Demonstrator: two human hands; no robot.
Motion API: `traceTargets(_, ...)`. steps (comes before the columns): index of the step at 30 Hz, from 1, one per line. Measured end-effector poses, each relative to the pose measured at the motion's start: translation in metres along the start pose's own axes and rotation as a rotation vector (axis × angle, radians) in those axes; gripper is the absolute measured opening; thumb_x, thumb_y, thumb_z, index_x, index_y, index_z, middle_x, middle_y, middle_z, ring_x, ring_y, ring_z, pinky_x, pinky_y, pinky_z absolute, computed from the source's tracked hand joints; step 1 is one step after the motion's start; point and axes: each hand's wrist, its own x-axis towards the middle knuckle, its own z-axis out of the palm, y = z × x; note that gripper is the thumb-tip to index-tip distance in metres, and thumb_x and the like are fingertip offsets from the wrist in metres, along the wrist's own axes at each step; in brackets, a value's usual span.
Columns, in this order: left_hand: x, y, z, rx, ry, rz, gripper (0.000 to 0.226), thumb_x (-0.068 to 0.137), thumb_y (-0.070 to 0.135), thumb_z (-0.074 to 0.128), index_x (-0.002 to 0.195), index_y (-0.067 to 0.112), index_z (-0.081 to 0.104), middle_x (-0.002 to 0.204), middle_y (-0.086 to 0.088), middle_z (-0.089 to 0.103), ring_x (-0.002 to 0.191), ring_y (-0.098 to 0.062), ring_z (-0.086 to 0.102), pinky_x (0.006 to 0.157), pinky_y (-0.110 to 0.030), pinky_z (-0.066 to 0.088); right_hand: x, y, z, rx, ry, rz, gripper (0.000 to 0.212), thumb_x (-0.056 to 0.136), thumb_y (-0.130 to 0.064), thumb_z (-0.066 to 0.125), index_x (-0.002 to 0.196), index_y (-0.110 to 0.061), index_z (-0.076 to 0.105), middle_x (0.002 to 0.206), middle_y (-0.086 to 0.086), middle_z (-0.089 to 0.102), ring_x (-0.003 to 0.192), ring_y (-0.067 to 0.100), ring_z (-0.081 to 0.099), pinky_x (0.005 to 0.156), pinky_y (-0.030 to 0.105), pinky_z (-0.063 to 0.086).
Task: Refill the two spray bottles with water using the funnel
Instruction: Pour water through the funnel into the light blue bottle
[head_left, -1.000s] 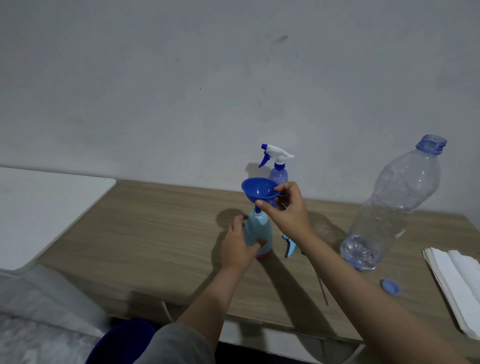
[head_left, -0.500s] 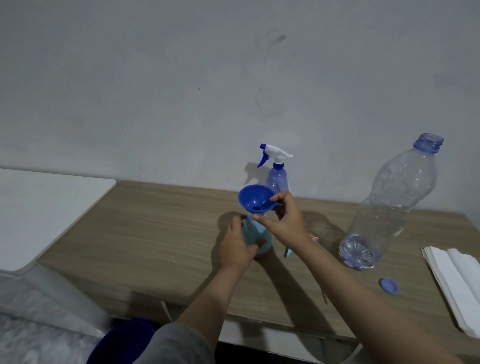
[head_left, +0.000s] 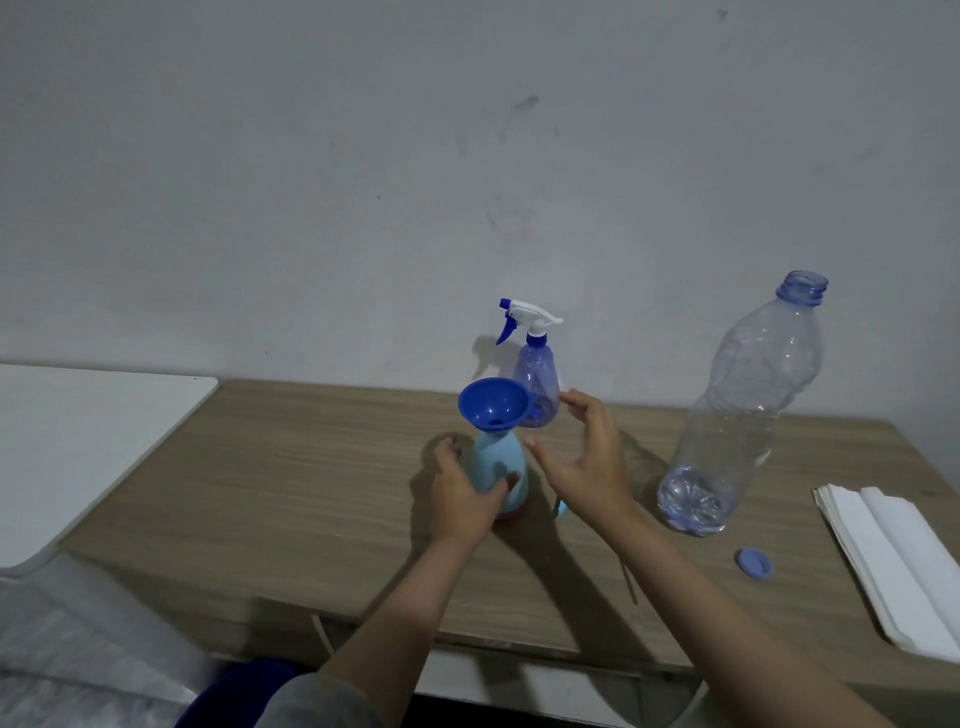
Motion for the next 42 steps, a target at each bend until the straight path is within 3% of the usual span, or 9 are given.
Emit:
traceTargets(4, 0.006, 0.016, -0.007, -0.122, 0.062, 0.048, 0.111, 0.062, 0.042, 0.087, 0.145, 0.008, 0.021, 0.148, -0.009, 0.039, 0.132, -0.023, 0.043, 0.103, -0.034, 0.041, -0.011, 0.002, -0.034, -0.153, 0.239, -0.171, 0.045, 0.075, -0.015, 0.074, 0.114, -0.004, 0.055, 0.122, 0.012, 0.052, 0.12, 0.019, 0.048, 0.103, 0.022, 0.036)
traceTargets(7, 0.014, 0.03, -0.01, -0.244, 0.063, 0.091, 0.119, 0.06, 0.041, 0.088, 0.148, 0.016, 0.012, 0.147, -0.008, 0.038, 0.132, -0.019, 0.043, 0.105, -0.039, 0.041, -0.011, 0.006, -0.065, -0.288, 0.454, -0.253, 0.045, 0.076, -0.018, 0.072, 0.114, -0.001, 0.054, 0.121, 0.025, 0.049, 0.12, 0.028, 0.046, 0.105, 0.032, 0.034)
traceTargets(13, 0.022, 0.039, -0.01, -0.262, 0.041, 0.119, 0.112, 0.059, 0.058, 0.08, 0.146, 0.032, 0.016, 0.14, 0.007, 0.044, 0.112, -0.001, 0.052, 0.07, -0.006, 0.041, 0.013, 0.019, -0.122, -0.451, 0.707, -0.143, 0.072, 0.071, -0.027, 0.079, 0.129, -0.009, 0.041, 0.132, 0.029, 0.039, 0.127, 0.037, 0.037, 0.107, 0.044, 0.027)
traceTargets(15, 0.025, 0.036, -0.008, -0.307, 0.01, 0.114, 0.108, 0.061, 0.054, 0.081, 0.146, 0.03, 0.019, 0.133, 0.011, 0.046, 0.11, -0.004, 0.054, 0.062, -0.003, 0.043, 0.024, 0.026, -0.136, -0.461, 0.653, -0.127, 0.083, 0.071, -0.033, 0.081, 0.135, -0.016, 0.033, 0.136, 0.028, 0.036, 0.13, 0.036, 0.034, 0.108, 0.05, 0.03)
traceTargets(19, 0.028, 0.031, -0.005, -0.317, -0.028, 0.114, 0.095, 0.062, 0.052, 0.082, 0.139, 0.027, 0.034, 0.124, 0.013, 0.054, 0.106, -0.008, 0.06, 0.075, -0.017, 0.048, 0.041, 0.036, -0.148, -0.371, 0.477, -0.109, 0.097, 0.068, -0.038, 0.083, 0.144, -0.024, 0.024, 0.141, 0.018, 0.037, 0.128, 0.033, 0.042, 0.101, 0.056, 0.04)
traceTargets(25, 0.03, 0.028, -0.006, -0.304, -0.026, 0.117, 0.082, 0.051, 0.071, 0.077, 0.119, 0.053, 0.037, 0.112, 0.024, 0.057, 0.096, -0.001, 0.063, 0.074, -0.021, 0.051, 0.05, 0.038, -0.146, -0.29, 0.347, -0.099, 0.105, 0.067, -0.039, 0.082, 0.148, -0.033, 0.015, 0.134, 0.018, 0.042, 0.111, 0.028, 0.055, 0.087, 0.031, 0.045)
traceTargets(33, 0.029, 0.028, -0.009, -0.297, -0.047, 0.126, 0.097, 0.047, 0.074, 0.076, 0.131, 0.043, 0.039, 0.12, 0.013, 0.058, 0.099, -0.009, 0.065, 0.081, -0.03, 0.056, 0.063, 0.02, -0.129, -0.297, 0.231, -0.251, 0.096, 0.069, -0.017, 0.084, 0.142, -0.031, 0.023, 0.124, 0.022, 0.044, 0.093, 0.028, 0.059, 0.075, 0.029, 0.047)
traceTargets(39, 0.029, 0.031, -0.012, -0.303, -0.071, 0.138, 0.089, 0.052, 0.062, 0.082, 0.128, 0.041, 0.041, 0.118, 0.012, 0.056, 0.097, -0.008, 0.064, 0.077, -0.025, 0.054, 0.085, -0.032, -0.118, -0.22, -0.027, -0.289, 0.101, 0.064, -0.022, 0.085, 0.142, -0.049, 0.026, 0.115, -0.005, 0.046, 0.09, 0.009, 0.057, 0.071, 0.005, 0.043)
traceTargets(42, 0.028, 0.031, -0.015, -0.299, -0.089, 0.136, 0.089, 0.059, 0.053, 0.084, 0.134, 0.036, 0.039, 0.117, 0.011, 0.055, 0.098, -0.006, 0.062, 0.076, -0.022, 0.052, 0.086, -0.057, -0.109, -0.242, -0.223, -0.25, 0.098, 0.062, -0.033, 0.082, 0.139, -0.056, 0.025, 0.113, -0.005, 0.048, 0.087, 0.003, 0.057, 0.065, 0.009, 0.045)
